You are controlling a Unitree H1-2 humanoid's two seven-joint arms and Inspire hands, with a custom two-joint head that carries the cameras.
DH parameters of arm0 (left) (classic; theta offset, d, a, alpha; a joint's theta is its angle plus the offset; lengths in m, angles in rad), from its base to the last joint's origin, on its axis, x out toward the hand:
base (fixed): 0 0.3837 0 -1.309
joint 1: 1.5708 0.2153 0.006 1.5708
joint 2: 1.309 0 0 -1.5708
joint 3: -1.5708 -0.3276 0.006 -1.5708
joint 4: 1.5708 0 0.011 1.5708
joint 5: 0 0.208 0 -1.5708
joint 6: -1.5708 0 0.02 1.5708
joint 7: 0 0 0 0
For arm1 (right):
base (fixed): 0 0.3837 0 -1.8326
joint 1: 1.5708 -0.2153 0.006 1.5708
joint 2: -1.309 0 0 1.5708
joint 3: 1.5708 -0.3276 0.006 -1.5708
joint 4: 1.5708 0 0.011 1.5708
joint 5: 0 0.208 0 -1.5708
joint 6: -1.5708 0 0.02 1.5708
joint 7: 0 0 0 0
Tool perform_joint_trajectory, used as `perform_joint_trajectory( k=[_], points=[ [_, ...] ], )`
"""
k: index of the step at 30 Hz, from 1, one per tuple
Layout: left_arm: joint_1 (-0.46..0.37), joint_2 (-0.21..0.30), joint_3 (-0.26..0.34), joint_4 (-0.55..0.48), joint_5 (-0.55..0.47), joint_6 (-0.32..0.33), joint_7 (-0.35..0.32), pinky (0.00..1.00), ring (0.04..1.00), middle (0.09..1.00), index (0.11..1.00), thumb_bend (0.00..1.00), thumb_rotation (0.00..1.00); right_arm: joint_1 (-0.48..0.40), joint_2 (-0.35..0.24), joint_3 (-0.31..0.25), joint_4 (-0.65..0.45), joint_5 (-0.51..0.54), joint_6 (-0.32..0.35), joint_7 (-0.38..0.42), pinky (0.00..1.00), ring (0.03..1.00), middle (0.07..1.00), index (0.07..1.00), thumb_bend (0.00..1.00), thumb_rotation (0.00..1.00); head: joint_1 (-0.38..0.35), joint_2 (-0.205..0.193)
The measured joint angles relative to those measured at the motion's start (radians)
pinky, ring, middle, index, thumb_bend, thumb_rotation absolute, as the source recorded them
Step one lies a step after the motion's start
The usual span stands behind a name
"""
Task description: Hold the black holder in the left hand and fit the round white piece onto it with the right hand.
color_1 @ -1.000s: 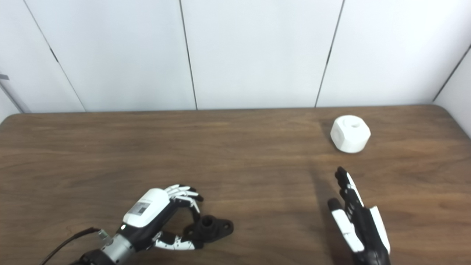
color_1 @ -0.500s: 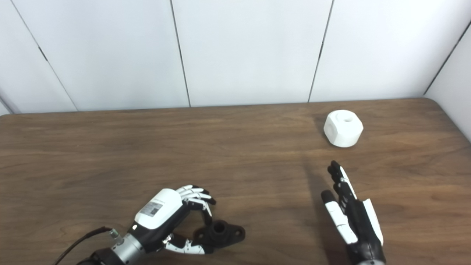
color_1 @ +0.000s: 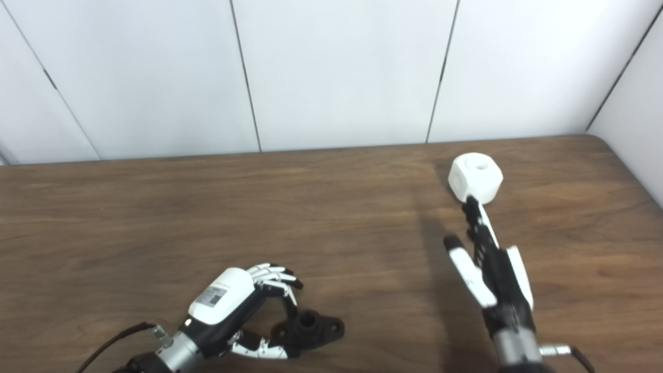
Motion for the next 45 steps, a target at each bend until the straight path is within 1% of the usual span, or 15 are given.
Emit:
perform_joint_trajectory(
  k=[2,4,6,8,11,12,13,15,17,19,24,28,33,41,45],
  points=[
    [0.001,-0.003,0.002,0.006,-0.001,-0.007,0.004,0.89,0.852,0.774,0.488,0.52,0.05,-0.031,-0.017,0.002,-0.002,-0.071,0.024,0.001,0.97,0.983,0.982,0.985,0.55,0.84,-0.020,-0.003],
    [0.004,-0.005,0.006,0.011,-0.002,-0.013,0.011,0.90,0.849,0.776,0.488,0.52,0.05,-0.057,-0.044,0.000,-0.001,-0.125,0.051,0.005,0.92,0.961,0.973,0.966,0.55,0.77,-0.026,-0.005],
    [0.009,-0.008,0.010,0.012,-0.002,-0.013,0.013,0.90,0.849,0.777,0.488,0.52,0.05,-0.085,-0.067,-0.006,-0.001,-0.143,0.081,0.014,0.89,0.942,0.967,0.951,0.56,0.71,-0.026,-0.005],
    [0.011,-0.010,0.012,0.011,-0.002,-0.012,0.013,0.90,0.850,0.778,0.488,0.52,0.05,-0.114,-0.086,-0.009,0.000,-0.174,0.114,0.020,0.89,0.924,0.952,0.934,0.59,0.66,-0.058,-0.008],
    [0.013,-0.010,0.013,0.011,-0.003,-0.013,0.012,0.89,0.848,0.776,0.488,0.52,0.05,-0.157,-0.109,-0.005,0.002,-0.221,0.173,0.041,0.91,0.942,0.955,0.923,0.65,0.60,-0.072,-0.011],
    [0.013,-0.010,0.014,0.011,-0.003,-0.013,0.012,0.89,0.848,0.775,0.488,0.52,0.05,-0.172,-0.114,-0.004,0.003,-0.242,0.196,0.045,0.92,0.947,0.957,0.918,0.67,0.59,-0.102,-0.014],
    [0.014,-0.010,0.014,0.011,-0.003,-0.013,0.013,0.89,0.848,0.775,0.488,0.52,0.05,-0.189,-0.119,-0.001,0.008,-0.267,0.211,0.047,0.92,0.953,0.958,0.912,0.68,0.57,-0.106,-0.014],
    [0.015,-0.012,0.015,0.012,-0.003,-0.014,0.014,0.88,0.847,0.776,0.488,0.52,0.05,-0.218,-0.139,0.007,0.028,-0.309,0.223,0.048,0.94,0.973,0.967,0.909,0.70,0.52,-0.136,-0.018],
    [0.016,-0.013,0.016,0.012,-0.003,-0.010,0.013,0.91,0.862,0.788,0.488,0.52,0.05,-0.239,-0.159,0.007,0.050,-0.337,0.225,0.048,0.93,0.977,0.967,0.904,0.72,0.49,-0.153,-0.022],
    [0.017,-0.013,0.018,0.011,-0.005,-0.002,0.006,0.91,0.864,0.791,0.489,0.52,0.05,-0.253,-0.170,0.007,0.071,-0.363,0.225,0.046,0.92,0.978,0.965,0.901,0.72,0.48,-0.167,-0.025],
    [0.020,-0.013,0.026,0.012,-0.022,-0.007,0.001,0.89,0.856,0.789,0.488,0.52,0.05,-0.274,-0.171,0.006,0.111,-0.410,0.231,0.034,0.92,0.998,0.974,0.900,0.73,0.45,-0.205,-0.034],
    [0.021,-0.012,0.029,0.016,-0.026,-0.024,0.002,0.90,0.857,0.789,0.488,0.52,0.05,-0.317,-0.170,0.006,0.157,-0.456,0.245,0.009,0.95,1.000,0.983,0.895,0.75,0.40,-0.212,-0.038],
    [0.022,-0.012,0.035,0.026,-0.028,-0.043,0.009,0.89,0.852,0.784,0.488,0.52,0.05,-0.363,-0.169,0.004,0.227,-0.513,0.270,0.004,0.97,1.000,0.989,0.894,0.77,0.37,-0.218,-0.040],
    [0.025,-0.012,0.039,0.029,-0.027,-0.045,0.018,0.89,0.856,0.791,0.489,0.52,0.05,-0.421,-0.164,-0.014,0.348,-0.565,0.272,0.007,1.00,1.000,0.994,0.896,0.78,0.40,-0.190,-0.025],
    [0.027,-0.013,0.037,0.023,-0.027,-0.033,0.009,0.90,0.856,0.787,0.489,0.52,0.05,-0.445,-0.164,-0.014,0.372,-0.575,0.273,0.007,1.00,1.000,0.997,0.893,0.77,0.43,-0.186,-0.023]
  ],
)
